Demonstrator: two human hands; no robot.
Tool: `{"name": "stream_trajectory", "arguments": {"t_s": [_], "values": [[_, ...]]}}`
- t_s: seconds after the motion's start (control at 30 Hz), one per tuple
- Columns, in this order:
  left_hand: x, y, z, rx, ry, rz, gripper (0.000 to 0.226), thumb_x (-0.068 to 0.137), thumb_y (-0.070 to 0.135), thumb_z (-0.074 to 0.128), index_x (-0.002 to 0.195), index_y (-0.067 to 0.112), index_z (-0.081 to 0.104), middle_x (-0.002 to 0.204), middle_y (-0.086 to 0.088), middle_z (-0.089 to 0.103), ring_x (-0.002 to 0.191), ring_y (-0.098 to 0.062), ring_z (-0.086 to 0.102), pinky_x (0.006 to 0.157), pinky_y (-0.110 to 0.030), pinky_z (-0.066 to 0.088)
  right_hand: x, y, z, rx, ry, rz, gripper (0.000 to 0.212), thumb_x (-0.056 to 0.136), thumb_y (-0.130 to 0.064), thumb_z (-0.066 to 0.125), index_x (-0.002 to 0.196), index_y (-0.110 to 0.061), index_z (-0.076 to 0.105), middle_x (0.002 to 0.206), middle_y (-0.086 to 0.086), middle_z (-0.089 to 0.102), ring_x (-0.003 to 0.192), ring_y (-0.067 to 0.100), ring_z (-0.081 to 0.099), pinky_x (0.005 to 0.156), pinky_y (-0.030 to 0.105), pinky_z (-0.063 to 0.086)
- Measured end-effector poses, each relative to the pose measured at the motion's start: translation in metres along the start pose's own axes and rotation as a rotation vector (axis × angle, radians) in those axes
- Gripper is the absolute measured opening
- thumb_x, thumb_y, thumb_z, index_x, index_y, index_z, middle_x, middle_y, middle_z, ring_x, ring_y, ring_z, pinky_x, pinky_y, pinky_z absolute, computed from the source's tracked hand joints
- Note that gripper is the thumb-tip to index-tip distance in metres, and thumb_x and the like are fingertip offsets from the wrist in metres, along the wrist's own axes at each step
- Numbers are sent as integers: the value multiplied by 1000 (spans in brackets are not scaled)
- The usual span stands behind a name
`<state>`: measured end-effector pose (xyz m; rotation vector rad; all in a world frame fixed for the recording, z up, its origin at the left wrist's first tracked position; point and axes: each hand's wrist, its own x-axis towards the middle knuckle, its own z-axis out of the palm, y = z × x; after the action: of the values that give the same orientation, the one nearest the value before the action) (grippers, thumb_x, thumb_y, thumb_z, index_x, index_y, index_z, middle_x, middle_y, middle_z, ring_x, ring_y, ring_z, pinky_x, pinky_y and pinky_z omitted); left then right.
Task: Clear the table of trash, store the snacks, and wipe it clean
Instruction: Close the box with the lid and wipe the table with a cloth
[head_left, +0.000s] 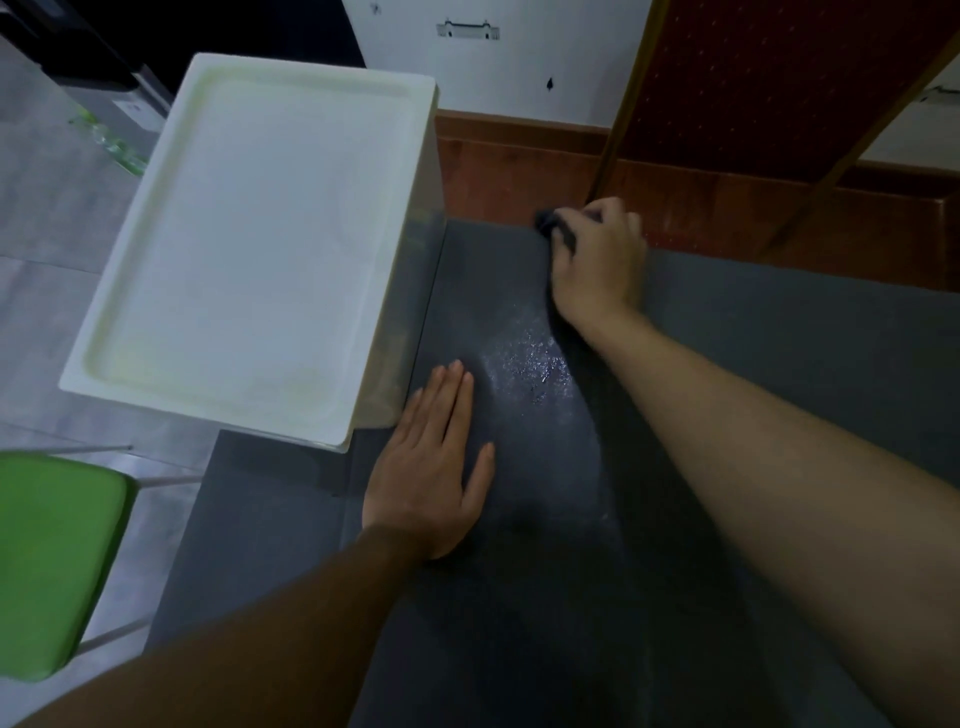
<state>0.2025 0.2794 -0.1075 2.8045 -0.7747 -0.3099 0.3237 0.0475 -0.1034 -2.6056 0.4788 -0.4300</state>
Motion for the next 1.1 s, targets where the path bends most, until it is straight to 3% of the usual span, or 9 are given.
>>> {"name": "stream_trajectory", "arguments": {"t_s": [0.2,0.33,0.4,0.6,0.8,0.87,0.97,1.03,1.1], "values": [[-1,-1,2,11,0,-5,71,102,47,26,157,9,4,166,-3,-2,152,-13,-5,124,-32,3,-59,-16,-2,89,-266,-505,30,94,-18,64,123,-18,69,114,10,60,97,30,53,79,40,46],[-2,-1,4,18,15,8,70,102,44,29,157,9,5,166,-4,0,152,-13,-6,124,-32,3,-22,7,-5,1,-89,-285,30,93,-17,63,121,-18,70,112,12,58,97,34,51,80,44,48],[-2,-1,4,11,15,4,70,102,46,27,157,9,3,166,-3,-2,152,-12,-7,124,-32,3,-26,4,-7,26,-78,-191,29,94,-18,62,121,-17,70,112,11,57,98,32,50,82,44,48],[-2,-1,5,3,32,8,70,102,48,24,157,10,1,166,-2,-4,151,-11,-9,124,-32,2,-98,13,-30,47,-234,-464,29,93,-16,66,122,-15,70,109,10,58,92,28,52,74,36,46],[-9,2,4,-67,142,14,62,102,38,37,154,6,24,161,-8,22,150,-19,16,123,-33,13,-106,14,-31,67,11,-42,22,93,-14,64,113,-15,73,105,12,57,95,32,51,78,43,50],[-14,1,3,-181,189,-16,55,97,31,45,146,5,39,149,-11,36,140,-22,31,118,-32,26,-133,-5,-29,100,-53,-135,22,92,-16,64,112,-15,74,104,10,57,93,31,51,75,40,48],[-25,-8,-1,-333,172,-21,49,92,22,47,138,5,49,141,-12,41,133,-23,37,113,-36,34,-162,-4,-36,111,-235,-398,26,91,-14,66,117,-14,72,103,10,57,89,29,52,74,39,48],[-39,-17,-6,-326,137,-11,46,94,17,49,139,6,49,146,-9,41,137,-22,36,115,-31,30,-161,1,-38,109,-203,-344,27,92,-13,66,118,-14,71,104,12,57,91,30,51,74,42,50],[-62,-27,-7,-228,155,7,46,97,17,49,142,7,47,149,-9,42,140,-24,36,117,-32,28,-161,-6,-36,97,-111,-145,26,93,-14,64,118,-16,71,105,10,55,96,28,50,76,46,51]]}}
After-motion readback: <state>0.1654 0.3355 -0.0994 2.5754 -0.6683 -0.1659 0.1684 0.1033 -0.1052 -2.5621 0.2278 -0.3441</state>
